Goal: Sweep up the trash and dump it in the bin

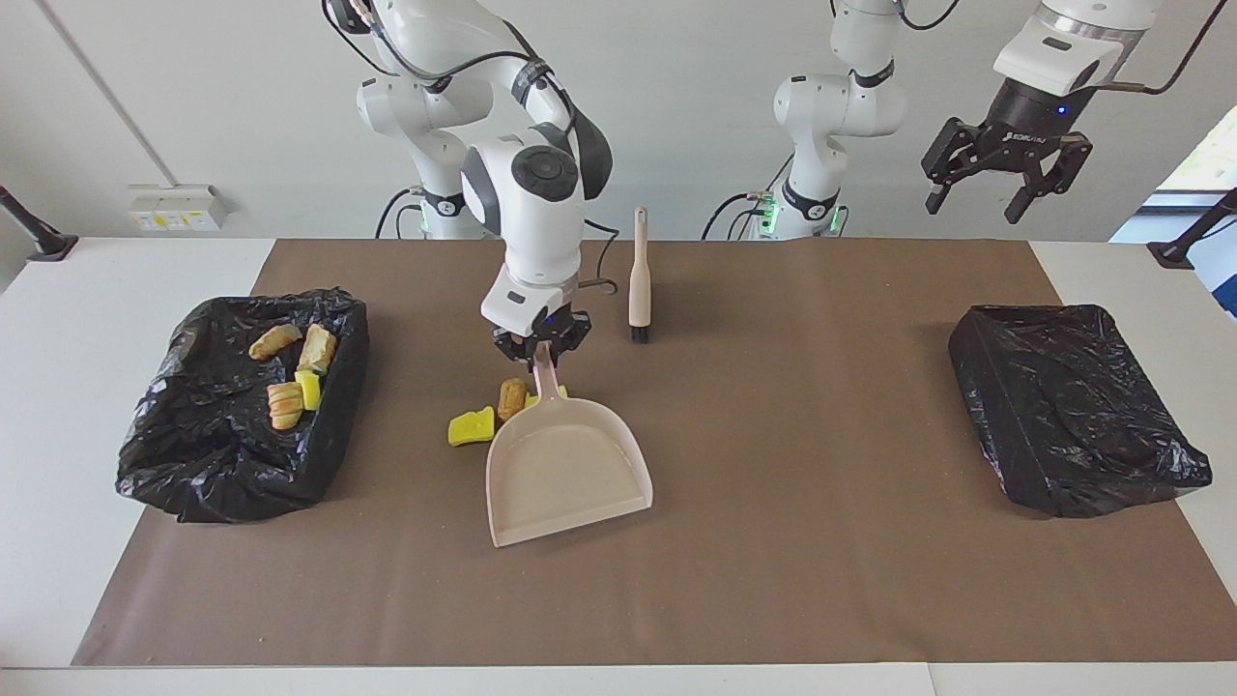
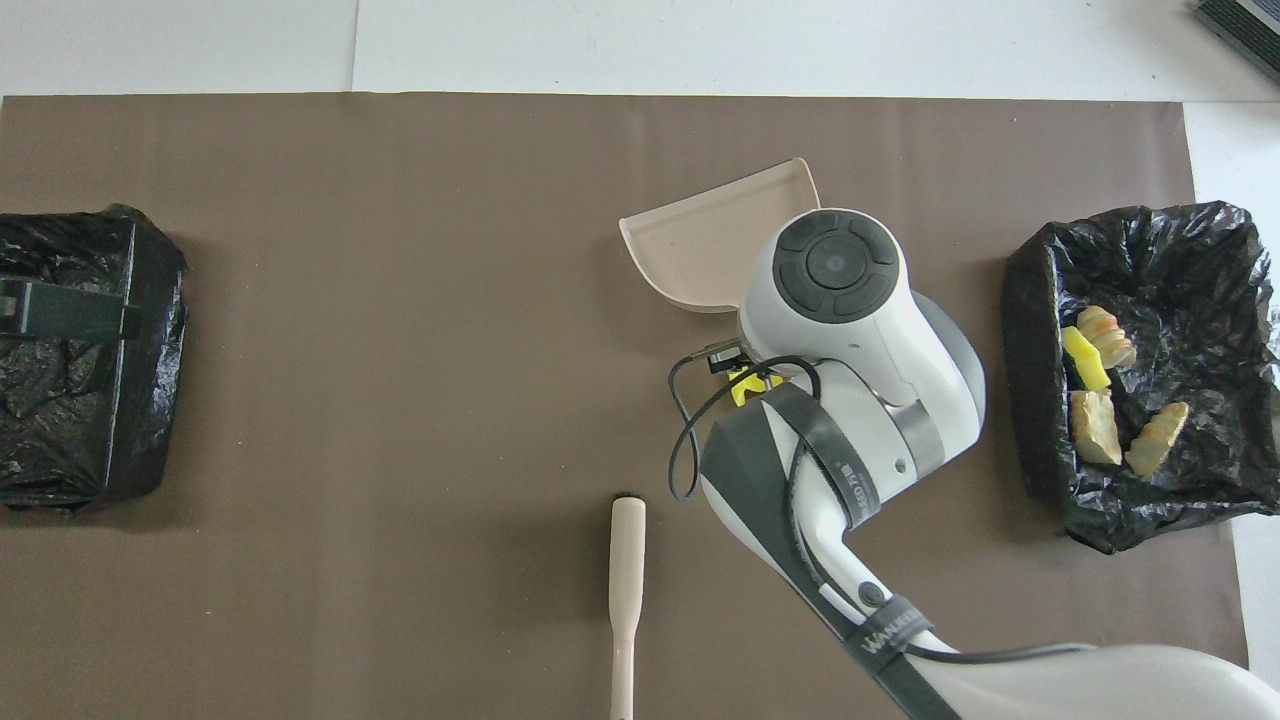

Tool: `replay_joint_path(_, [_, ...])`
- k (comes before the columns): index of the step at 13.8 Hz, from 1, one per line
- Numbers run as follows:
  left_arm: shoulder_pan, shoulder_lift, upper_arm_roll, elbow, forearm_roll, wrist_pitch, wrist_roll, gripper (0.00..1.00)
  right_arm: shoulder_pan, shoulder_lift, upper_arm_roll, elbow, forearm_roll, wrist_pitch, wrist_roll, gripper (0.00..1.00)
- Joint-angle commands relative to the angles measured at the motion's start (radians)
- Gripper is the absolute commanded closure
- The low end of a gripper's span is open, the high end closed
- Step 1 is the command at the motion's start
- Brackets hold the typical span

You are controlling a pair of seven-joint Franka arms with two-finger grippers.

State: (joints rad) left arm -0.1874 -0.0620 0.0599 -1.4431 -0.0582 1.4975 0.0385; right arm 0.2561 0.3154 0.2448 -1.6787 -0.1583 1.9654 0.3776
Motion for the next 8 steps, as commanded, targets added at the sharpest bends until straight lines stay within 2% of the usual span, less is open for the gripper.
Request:
replay_joint_path(1, [0.006,0.007,-0.012,0.032,0.02,-0.046,0.026,0.0,0.084,0.155,-0.004,0.155,0.025,0.038,0.211,1.0])
replay_joint_path(5, [0.011,0.002,-0.012,0.027,0.017,-0.052,0.02,0.0,0.17,0.221,-0.004,0.162,0.032,0.151,0.36,1.0])
replay_joint_path(6, [0.014,-0.001,-0.011,0.026,0.017,-0.051,0.02,0.0,0.175,0.224,-0.004,0.153,0.033,0.203,0.38,1.0])
replay_joint_path(8, [0.019,-0.002,-0.011,0.021,0.017,-0.051,0.018,0.0,0.164,0.229,-0.004,0.137,0.045,0.231,0.382,0.99])
